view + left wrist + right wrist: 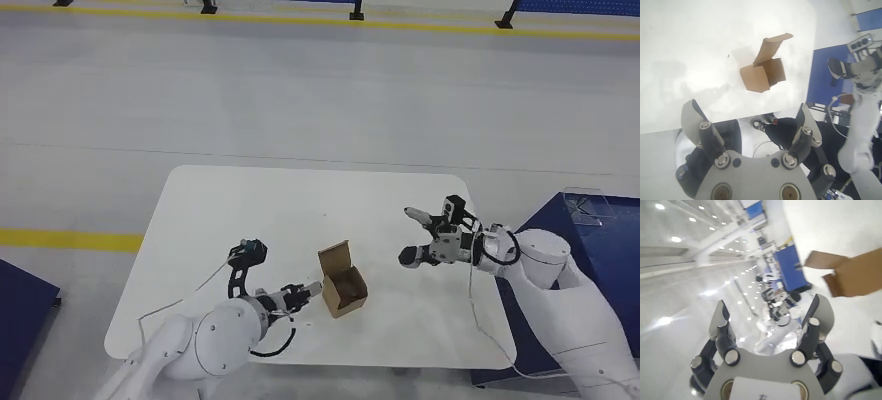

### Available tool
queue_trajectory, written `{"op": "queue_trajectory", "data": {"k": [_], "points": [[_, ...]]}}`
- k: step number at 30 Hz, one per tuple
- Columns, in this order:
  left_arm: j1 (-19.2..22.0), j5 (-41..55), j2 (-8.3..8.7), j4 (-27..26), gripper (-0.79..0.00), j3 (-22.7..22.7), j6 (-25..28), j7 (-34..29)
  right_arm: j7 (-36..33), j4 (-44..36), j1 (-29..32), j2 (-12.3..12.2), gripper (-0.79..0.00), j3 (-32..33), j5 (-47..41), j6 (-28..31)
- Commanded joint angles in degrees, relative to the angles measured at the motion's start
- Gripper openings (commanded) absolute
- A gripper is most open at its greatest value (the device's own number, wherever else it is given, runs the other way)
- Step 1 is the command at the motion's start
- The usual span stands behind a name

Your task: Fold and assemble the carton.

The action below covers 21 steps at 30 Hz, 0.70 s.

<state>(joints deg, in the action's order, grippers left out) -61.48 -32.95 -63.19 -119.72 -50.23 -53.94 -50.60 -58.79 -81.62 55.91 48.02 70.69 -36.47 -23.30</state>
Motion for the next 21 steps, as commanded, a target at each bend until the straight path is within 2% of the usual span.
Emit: {"op": "queue_trajectory", "data": {"k": [1,3,5,8,10,18,21], "points": [[2.72,-0.05,-1.20,4.45,0.000,5.06,-2.56,2.82,-0.21,-1.03,-1.01,-0.34,0.000,-1.83,13.25,0.51],[5.25,0.12,-2.21,8.60,0.000,8.44,-4.06,4.32,2.12,-2.31,-2.36,-0.62,0.000,-3.00,21.44,1.72],[7.40,-0.21,-3.04,12.31,0.000,10.38,-4.06,4.32,2.12,-2.31,-2.36,-0.62,0.000,-3.00,21.44,1.72],[9.37,2.29,-4.10,15.24,0.000,11.16,-4.06,4.32,1.98,-1.50,-1.95,-0.70,0.000,-3.35,22.64,1.33],[10.36,2.24,-4.74,17.19,0.000,12.12,-4.06,4.32,-0.20,-1.38,-2.80,-0.94,0.000,-5.40,28.75,0.34],[15.12,4.60,-7.98,24.11,0.000,16.24,-4.06,4.32,-0.26,-1.61,-5.57,-0.05,0.000,-12.20,39.72,-0.97],[16.23,4.90,-9.07,26.25,0.000,17.10,-4.06,4.32,-1.02,-1.84,-6.44,0.60,0.000,-14.44,40.40,-0.55]]}}
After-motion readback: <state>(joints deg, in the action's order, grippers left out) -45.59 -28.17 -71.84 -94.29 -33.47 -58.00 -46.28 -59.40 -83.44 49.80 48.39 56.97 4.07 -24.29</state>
